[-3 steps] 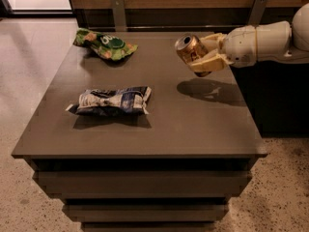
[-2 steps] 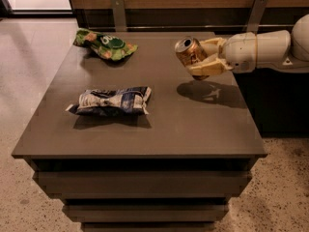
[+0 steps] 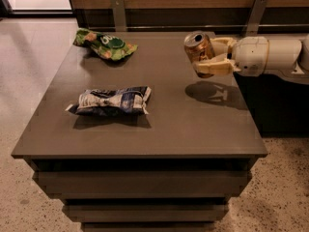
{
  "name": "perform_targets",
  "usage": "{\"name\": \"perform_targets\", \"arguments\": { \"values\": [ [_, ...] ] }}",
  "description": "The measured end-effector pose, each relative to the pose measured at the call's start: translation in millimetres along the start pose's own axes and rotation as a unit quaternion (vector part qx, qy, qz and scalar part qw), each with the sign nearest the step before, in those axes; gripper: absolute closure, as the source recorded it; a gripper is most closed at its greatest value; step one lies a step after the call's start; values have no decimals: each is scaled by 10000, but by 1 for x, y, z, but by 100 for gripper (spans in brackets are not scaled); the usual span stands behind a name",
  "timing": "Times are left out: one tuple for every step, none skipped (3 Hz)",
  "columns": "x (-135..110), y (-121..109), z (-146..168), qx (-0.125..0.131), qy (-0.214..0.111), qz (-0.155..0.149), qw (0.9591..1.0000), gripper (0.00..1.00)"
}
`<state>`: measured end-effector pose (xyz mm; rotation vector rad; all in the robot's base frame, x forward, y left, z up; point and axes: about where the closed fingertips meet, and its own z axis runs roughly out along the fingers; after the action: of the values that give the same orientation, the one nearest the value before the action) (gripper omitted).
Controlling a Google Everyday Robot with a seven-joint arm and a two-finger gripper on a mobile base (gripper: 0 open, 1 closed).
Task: Place orange can upright
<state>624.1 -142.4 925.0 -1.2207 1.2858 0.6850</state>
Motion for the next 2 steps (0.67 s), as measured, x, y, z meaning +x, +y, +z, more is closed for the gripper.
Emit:
{"name": "perform_targets", "arguments": {
  "values": [
    [6,-17,-11,98,-303,121,9994,100],
    [19,-38,-17,149,-457,276,9985,100]
  ]
}}
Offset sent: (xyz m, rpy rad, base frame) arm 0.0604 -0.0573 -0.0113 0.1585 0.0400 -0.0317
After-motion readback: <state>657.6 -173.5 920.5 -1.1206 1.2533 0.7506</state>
